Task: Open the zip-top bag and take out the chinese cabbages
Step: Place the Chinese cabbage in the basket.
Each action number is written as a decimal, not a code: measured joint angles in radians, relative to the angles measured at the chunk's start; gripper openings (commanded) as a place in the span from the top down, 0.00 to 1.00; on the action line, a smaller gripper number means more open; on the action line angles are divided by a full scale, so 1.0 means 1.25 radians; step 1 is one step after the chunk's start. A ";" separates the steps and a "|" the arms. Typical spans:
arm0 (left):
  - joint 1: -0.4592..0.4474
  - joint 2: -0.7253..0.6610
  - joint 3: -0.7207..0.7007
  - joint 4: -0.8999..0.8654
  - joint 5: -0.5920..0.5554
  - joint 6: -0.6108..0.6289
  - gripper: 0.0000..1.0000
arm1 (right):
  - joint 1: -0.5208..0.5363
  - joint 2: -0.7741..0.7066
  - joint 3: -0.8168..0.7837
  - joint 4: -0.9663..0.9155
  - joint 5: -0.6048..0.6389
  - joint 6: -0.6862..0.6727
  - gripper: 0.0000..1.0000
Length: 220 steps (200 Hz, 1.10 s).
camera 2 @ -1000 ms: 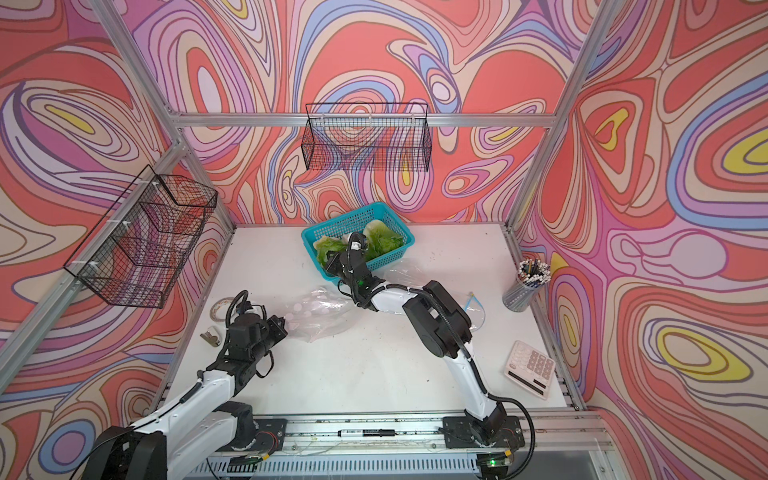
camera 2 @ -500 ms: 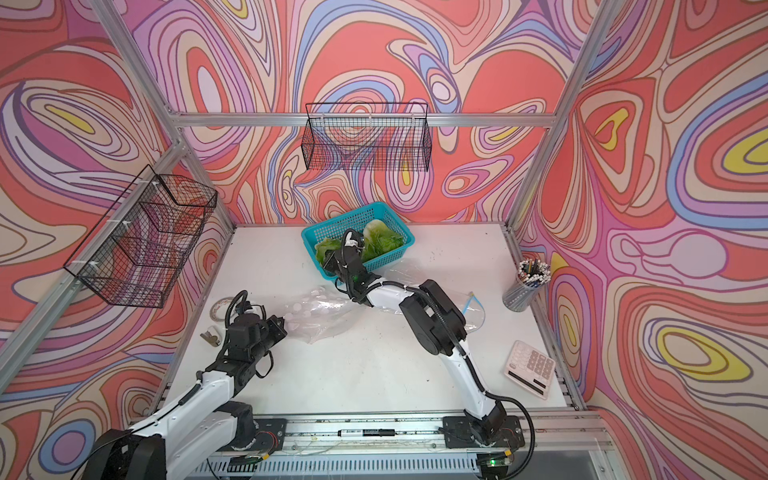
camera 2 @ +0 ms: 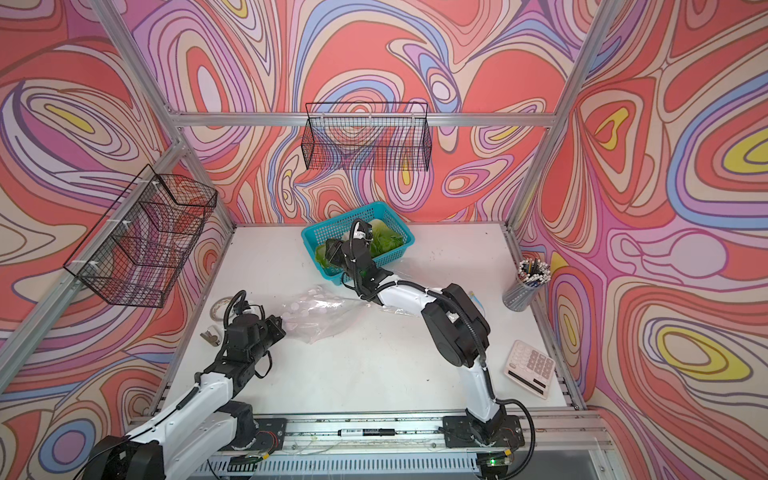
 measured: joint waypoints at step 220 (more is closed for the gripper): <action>0.000 -0.005 0.009 -0.023 -0.007 0.018 1.00 | -0.010 0.271 0.285 -0.143 -0.126 -0.072 1.00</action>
